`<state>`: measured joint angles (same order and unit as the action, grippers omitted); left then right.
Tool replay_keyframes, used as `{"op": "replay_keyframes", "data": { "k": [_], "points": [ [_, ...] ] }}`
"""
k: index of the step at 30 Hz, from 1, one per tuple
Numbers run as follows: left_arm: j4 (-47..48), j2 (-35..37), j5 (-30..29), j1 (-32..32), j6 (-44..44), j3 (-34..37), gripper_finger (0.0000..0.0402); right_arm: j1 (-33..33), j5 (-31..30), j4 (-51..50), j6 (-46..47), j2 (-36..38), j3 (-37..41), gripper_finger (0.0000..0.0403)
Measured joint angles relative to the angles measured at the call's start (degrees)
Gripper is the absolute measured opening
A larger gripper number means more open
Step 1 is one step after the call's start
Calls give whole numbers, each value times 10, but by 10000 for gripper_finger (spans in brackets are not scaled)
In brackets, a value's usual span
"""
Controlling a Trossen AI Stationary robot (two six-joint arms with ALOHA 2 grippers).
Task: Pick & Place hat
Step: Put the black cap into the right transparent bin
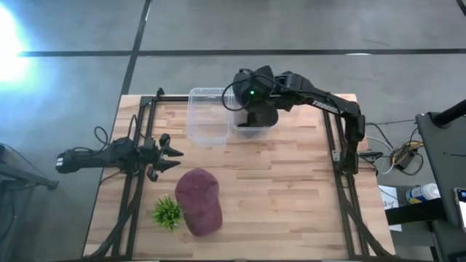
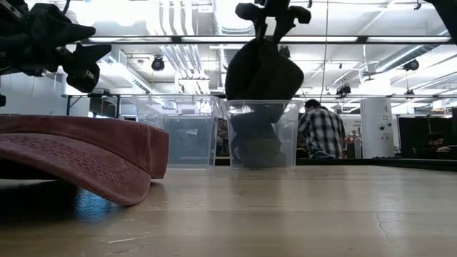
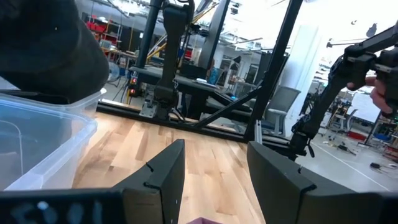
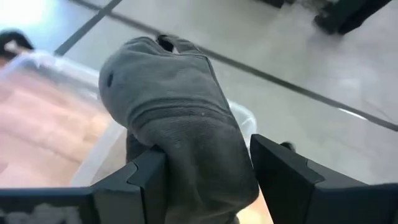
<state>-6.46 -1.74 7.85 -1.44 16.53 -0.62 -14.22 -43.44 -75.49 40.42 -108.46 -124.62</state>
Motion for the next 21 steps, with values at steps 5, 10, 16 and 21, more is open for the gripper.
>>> {"op": "replay_keyframes", "data": {
  "k": [5, 10, 16, 21],
  "points": [
    [0, 0, 0, 0, 0, 0, 168, -26, 23, -5, 39, -4, 29, 203],
    [0, 0, 0, 0, 7, 0, 168, -41, 53, 35, 75, -1, 65, 203],
    [0, 0, 0, 0, 21, 0, 168, -50, 247, 129, 28, -14, 66, 203],
    [0, 0, 0, 0, 20, 0, 168, -48, 324, 140, 26, -44, 67, 203]
  ]
}}
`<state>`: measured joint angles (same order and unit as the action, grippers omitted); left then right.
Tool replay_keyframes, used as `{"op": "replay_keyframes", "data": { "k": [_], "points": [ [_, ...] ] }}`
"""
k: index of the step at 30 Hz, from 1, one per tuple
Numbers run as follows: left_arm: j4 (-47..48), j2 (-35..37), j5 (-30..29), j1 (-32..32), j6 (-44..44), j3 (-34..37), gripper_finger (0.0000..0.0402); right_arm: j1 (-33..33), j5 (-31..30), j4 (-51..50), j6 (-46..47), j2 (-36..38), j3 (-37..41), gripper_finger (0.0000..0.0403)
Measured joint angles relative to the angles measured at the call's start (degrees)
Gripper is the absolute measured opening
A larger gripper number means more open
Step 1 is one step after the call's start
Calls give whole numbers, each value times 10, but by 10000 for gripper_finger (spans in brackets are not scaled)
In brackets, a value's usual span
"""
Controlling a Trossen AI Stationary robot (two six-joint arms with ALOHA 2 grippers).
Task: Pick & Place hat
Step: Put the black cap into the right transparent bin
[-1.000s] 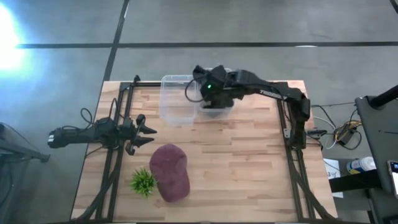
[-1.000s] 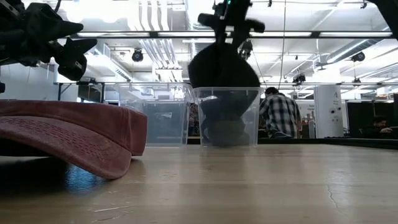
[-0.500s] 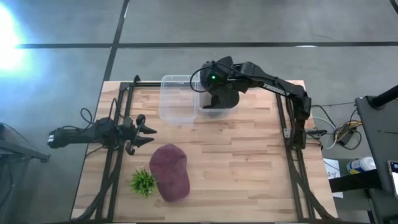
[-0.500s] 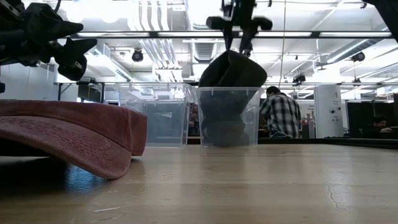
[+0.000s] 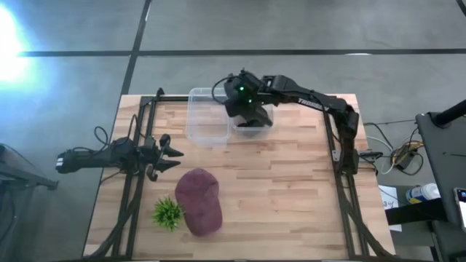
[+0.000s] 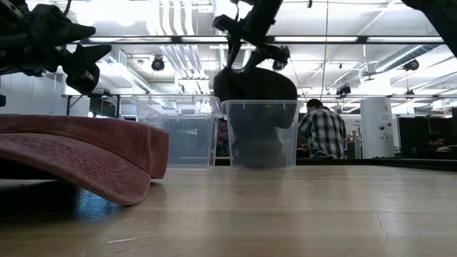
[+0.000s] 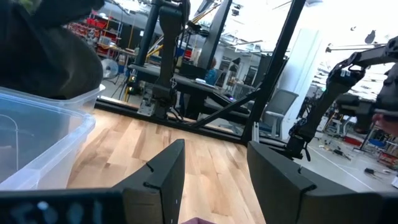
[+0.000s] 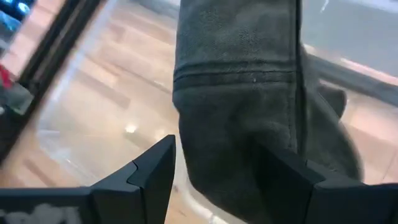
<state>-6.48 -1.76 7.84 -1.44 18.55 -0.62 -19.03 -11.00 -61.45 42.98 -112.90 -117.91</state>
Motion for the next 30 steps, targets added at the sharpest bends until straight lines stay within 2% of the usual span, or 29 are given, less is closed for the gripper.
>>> {"op": "replay_keyframes", "data": {
  "k": [2, 5, 7, 10, 14, 19, 21, 22, 26, 30],
  "points": [
    [0, 0, 0, 0, 0, 0, 168, 5, -56, -30, 1, -7, 0, 203],
    [0, 0, 0, 0, 17, 0, 168, 12, -172, -81, 3, -9, 0, 203],
    [0, 0, 0, 0, 34, 0, 168, 12, -217, -108, 9, -8, 0, 203],
    [0, 0, 0, 0, 45, 0, 168, 7, -192, -111, 20, -8, 1, 203],
    [0, 0, 0, 0, 45, 0, 168, 4, -190, -113, 22, -7, 7, 203],
    [0, 0, 0, 0, 46, 0, 168, 0, -243, -174, 32, -5, 23, 203],
    [0, 0, 0, 0, 54, 0, 168, 5, -253, -162, 36, 3, 25, 203],
    [0, 0, 0, 0, 56, 0, 168, 6, -242, -140, 31, 12, 24, 203],
    [0, 0, 0, 0, 56, 0, 168, -2, -132, -31, 5, 46, 21, 176],
    [0, 0, 0, 0, 56, 0, 168, -12, -130, -30, 5, 60, 22, 115]
  ]
}}
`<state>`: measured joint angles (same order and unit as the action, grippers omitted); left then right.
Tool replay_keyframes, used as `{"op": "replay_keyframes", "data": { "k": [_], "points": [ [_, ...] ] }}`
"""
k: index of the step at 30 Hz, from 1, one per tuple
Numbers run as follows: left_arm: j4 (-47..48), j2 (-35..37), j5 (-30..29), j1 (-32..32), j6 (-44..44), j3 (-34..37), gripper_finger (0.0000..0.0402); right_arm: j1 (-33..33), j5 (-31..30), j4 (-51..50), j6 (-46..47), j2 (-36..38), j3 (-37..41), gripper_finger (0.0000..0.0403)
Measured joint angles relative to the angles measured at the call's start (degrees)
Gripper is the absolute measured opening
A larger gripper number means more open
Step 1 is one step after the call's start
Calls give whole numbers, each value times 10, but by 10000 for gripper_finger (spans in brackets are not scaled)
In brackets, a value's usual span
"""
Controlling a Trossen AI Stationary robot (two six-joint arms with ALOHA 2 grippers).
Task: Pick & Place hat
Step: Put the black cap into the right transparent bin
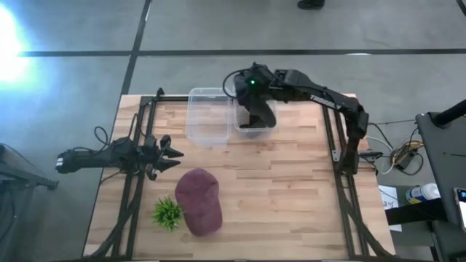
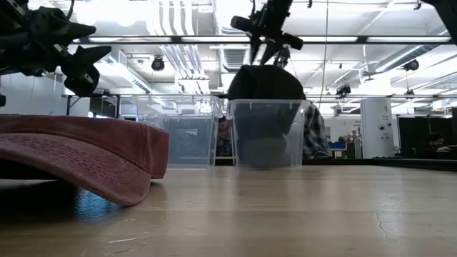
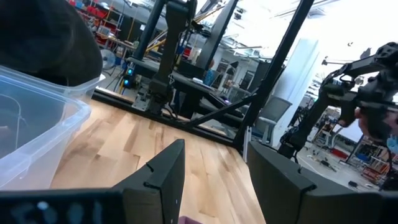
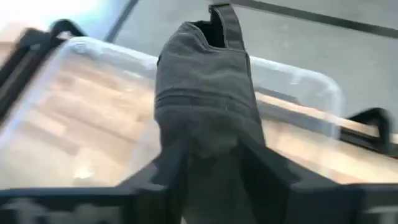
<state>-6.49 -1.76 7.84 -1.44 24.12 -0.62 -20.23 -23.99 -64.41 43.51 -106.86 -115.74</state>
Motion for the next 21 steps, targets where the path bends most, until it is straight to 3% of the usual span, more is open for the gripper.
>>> {"op": "replay_keyframes", "data": {
  "k": [4, 8, 15, 21],
  "points": [
    [0, 0, 0, 0, 3, 0, 168, 2, -41, -41, -4, 7, 0, 74],
    [0, 0, 0, 0, 4, 0, 168, 2, -43, -35, -29, 14, 0, 84],
    [-1, 0, 0, 0, 5, 0, 168, 1, -26, -28, -36, 56, -1, 181],
    [-1, 0, 0, 0, 5, 0, 168, 7, 84, -86, -11, 86, -7, 270]
  ]
}}
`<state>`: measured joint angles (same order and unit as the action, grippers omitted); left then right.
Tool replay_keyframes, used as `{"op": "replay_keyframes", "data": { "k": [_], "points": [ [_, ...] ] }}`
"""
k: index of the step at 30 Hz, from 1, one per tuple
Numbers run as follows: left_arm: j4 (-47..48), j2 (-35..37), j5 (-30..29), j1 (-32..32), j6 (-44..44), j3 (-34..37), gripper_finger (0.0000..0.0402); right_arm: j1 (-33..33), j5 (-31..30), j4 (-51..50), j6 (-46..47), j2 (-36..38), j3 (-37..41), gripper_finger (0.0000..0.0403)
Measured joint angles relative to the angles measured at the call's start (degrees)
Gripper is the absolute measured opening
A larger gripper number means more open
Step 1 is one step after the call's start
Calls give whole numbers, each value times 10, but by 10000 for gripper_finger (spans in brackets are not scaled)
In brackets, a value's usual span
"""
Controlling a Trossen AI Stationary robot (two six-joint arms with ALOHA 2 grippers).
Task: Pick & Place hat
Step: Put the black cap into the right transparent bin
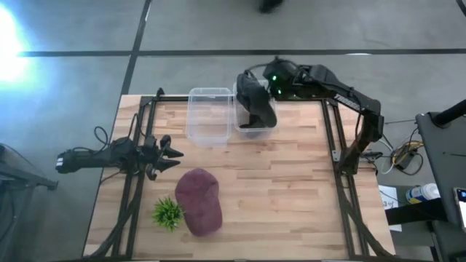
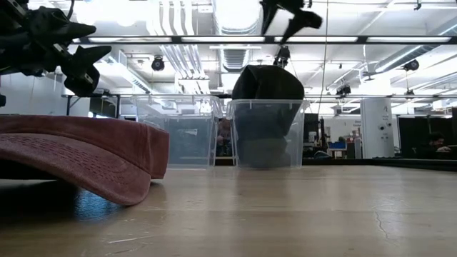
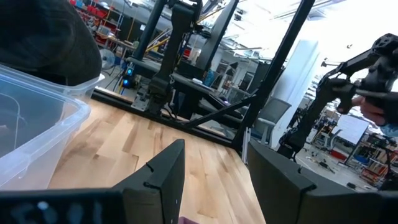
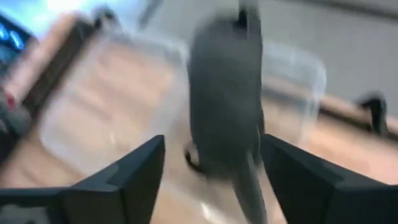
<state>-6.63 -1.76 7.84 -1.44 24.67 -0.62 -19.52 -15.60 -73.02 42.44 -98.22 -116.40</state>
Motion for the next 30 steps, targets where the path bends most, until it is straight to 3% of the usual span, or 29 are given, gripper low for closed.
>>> {"op": "replay_keyframes", "data": {
  "k": [5, 12, 17, 23, 30],
  "points": [
    [0, 0, 0, 0, 0, 0, 168, 8, 52, -71, 3, -2, 36, 308],
    [0, 0, 0, 0, 2, 0, 168, 11, 52, -4, -54, 1, 126, 313],
    [0, 0, 0, 0, 57, 0, 168, 7, 66, 51, -130, 4, 187, 304],
    [0, 0, 0, 0, 130, 0, 168, 8, 143, 133, -189, 4, 225, 253],
    [0, 0, 0, 0, 148, 0, 168, 8, 211, 174, -191, 4, 232, 124]
  ]
}}
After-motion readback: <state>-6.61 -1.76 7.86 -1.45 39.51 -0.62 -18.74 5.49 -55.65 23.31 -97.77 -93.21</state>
